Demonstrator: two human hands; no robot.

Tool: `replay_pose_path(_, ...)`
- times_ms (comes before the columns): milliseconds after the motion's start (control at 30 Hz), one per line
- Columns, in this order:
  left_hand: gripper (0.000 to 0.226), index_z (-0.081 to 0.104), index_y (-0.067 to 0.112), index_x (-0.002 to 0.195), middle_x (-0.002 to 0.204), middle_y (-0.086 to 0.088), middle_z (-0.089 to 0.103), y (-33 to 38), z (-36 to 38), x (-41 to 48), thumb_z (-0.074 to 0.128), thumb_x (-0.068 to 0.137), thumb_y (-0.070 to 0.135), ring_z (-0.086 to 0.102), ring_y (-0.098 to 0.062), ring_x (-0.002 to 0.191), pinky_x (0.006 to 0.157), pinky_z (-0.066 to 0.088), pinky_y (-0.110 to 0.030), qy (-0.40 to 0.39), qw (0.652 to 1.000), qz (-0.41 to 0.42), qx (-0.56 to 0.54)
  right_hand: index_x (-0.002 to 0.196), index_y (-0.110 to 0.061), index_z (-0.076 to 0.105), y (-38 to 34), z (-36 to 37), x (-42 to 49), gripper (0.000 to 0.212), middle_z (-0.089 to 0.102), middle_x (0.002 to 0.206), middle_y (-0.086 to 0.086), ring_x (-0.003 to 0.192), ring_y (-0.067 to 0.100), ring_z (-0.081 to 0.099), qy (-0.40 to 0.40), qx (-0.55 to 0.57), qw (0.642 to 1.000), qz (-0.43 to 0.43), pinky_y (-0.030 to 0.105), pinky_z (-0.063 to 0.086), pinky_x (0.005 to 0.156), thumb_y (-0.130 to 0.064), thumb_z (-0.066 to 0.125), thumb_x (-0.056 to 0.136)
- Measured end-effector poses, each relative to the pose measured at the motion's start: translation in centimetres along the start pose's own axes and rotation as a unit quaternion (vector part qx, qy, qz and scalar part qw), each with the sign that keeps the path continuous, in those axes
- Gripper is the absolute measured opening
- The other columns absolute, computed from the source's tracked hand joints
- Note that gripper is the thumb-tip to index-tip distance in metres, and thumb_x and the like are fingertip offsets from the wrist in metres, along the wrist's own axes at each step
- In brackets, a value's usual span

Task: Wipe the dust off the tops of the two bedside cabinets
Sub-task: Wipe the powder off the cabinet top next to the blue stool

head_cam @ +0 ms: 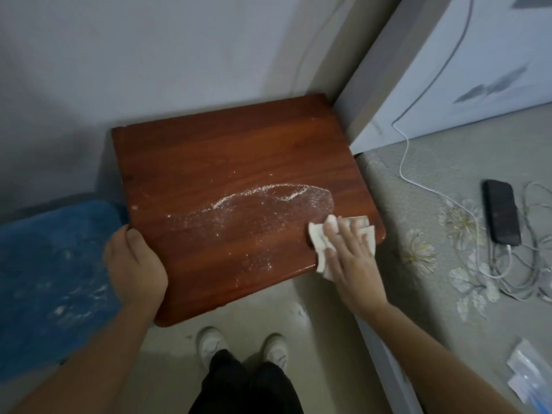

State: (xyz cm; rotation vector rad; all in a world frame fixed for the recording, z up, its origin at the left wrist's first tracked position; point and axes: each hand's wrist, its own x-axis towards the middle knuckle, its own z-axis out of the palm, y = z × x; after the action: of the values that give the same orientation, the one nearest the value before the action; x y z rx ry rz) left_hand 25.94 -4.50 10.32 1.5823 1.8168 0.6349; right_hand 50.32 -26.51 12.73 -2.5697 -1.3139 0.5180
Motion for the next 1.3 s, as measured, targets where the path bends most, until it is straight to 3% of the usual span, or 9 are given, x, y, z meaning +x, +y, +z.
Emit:
replay_pose_path(233,0.046,0.055,-0.009,0.105,0.111,-0.032,0.055,-0.8,-0.7,-3.0,0.023,0.099,0.023,0.049,-0.041,0.105,0.097,0.034,-0.05,-0.011,1.0,-0.025,0.015,0.148,-0.037,0.02,-2.2,2.0,-4.1,0.047,0.01,0.157,-0.015,0.147,0.006,-0.006,-0.041,0.033,0.996,-0.069,0.035,0.005,0.119,-0.043,0.017,0.101)
replay_pose_path(433,0.041,0.054,-0.007,0.095,0.1,-0.031,0.056,-0.9,-0.6,-3.2,0.027,0.1,0.023,0.05,-0.041,0.097,0.09,0.035,-0.047,0.0,1.0,0.003,0.023,0.148,-0.025,0.026,2.0,0.0,-1.0,0.053,0.014,0.158,-0.008,0.146,0.009,0.001,0.062,0.021,0.996,0.058,0.042,0.008,0.118,-0.042,0.014,0.099)
replay_pose_path(533,0.041,0.053,-0.004,0.097,0.099,-0.028,0.056,-0.9,-0.4,-3.3,0.028,0.099,0.028,0.051,-0.04,0.096,0.089,0.035,-0.049,0.009,0.999,0.021,0.025,0.15,-0.023,0.021,3.1,-1.1,3.7,0.057,0.014,0.16,0.005,0.148,0.024,0.005,0.071,-0.01,0.992,0.107,0.046,0.006,0.119,-0.042,0.014,0.097)
replay_pose_path(633,0.047,0.053,-0.003,0.099,0.101,-0.027,0.057,-1.0,-0.3,-3.2,0.026,0.097,0.035,0.052,-0.04,0.097,0.091,0.038,-0.052,0.015,0.999,0.018,0.034,0.151,-0.028,0.011,1.5,-1.0,8.2,0.053,0.007,0.161,0.006,0.148,0.025,-0.001,0.062,-0.032,0.982,0.173,0.043,0.001,0.12,-0.04,0.018,0.101)
replay_pose_path(800,0.046,0.053,-0.004,0.095,0.099,-0.028,0.058,-0.7,-0.4,-3.0,0.027,0.098,0.034,0.053,-0.041,0.095,0.089,0.039,-0.052,0.017,0.999,0.016,0.046,0.149,-0.03,-0.007,-6.0,2.2,4.3,0.051,-0.01,0.157,-0.001,0.146,0.02,-0.014,-0.008,-0.08,0.996,-0.048,0.039,-0.007,0.12,-0.041,0.006,0.101)
replay_pose_path(967,0.043,0.054,-0.006,0.098,0.103,-0.03,0.056,0.1,-0.5,-3.2,0.029,0.099,0.03,0.051,-0.042,0.098,0.088,0.036,-0.049,0.012,0.998,0.004,0.054,0.151,-0.035,0.007,-7.2,4.1,-2.4,0.049,-0.001,0.159,-0.005,0.147,0.012,-0.013,-0.074,-0.048,0.982,-0.166,0.034,-0.008,0.119,-0.041,0.015,0.103)
replay_pose_path(1133,0.044,0.054,-0.005,0.098,0.103,-0.029,0.057,0.0,-0.6,-3.2,0.029,0.098,0.032,0.051,-0.042,0.098,0.09,0.036,-0.051,0.004,0.999,0.006,0.046,0.144,-0.017,0.031,0.0,1.6,-1.0,0.047,0.023,0.156,0.013,0.145,0.032,0.015,0.019,-0.092,0.995,-0.024,0.056,0.022,0.111,-0.025,0.024,0.098)
replay_pose_path(1200,0.045,0.054,-0.005,0.097,0.101,-0.029,0.057,-0.1,-0.6,-3.1,0.029,0.097,0.033,0.052,-0.041,0.097,0.089,0.037,-0.051,0.007,0.999,0.005,0.044,0.145,-0.017,0.03,2.2,0.1,0.6,0.05,0.022,0.157,0.013,0.145,0.033,0.013,0.065,-0.029,0.99,0.12,0.056,0.017,0.115,-0.032,0.019,0.099)
replay_pose_path(1300,0.048,0.053,-0.004,0.098,0.101,-0.027,0.056,-0.2,-0.5,-3.1,0.028,0.096,0.036,0.052,-0.039,0.097,0.088,0.039,-0.05,0.004,0.999,0.0,0.047,0.15,-0.022,0.023,1.6,-0.4,2.6,0.051,0.011,0.16,0.01,0.147,0.03,0.002,0.122,0.043,0.944,0.304,0.048,0.0,0.118,-0.038,0.016,0.101)
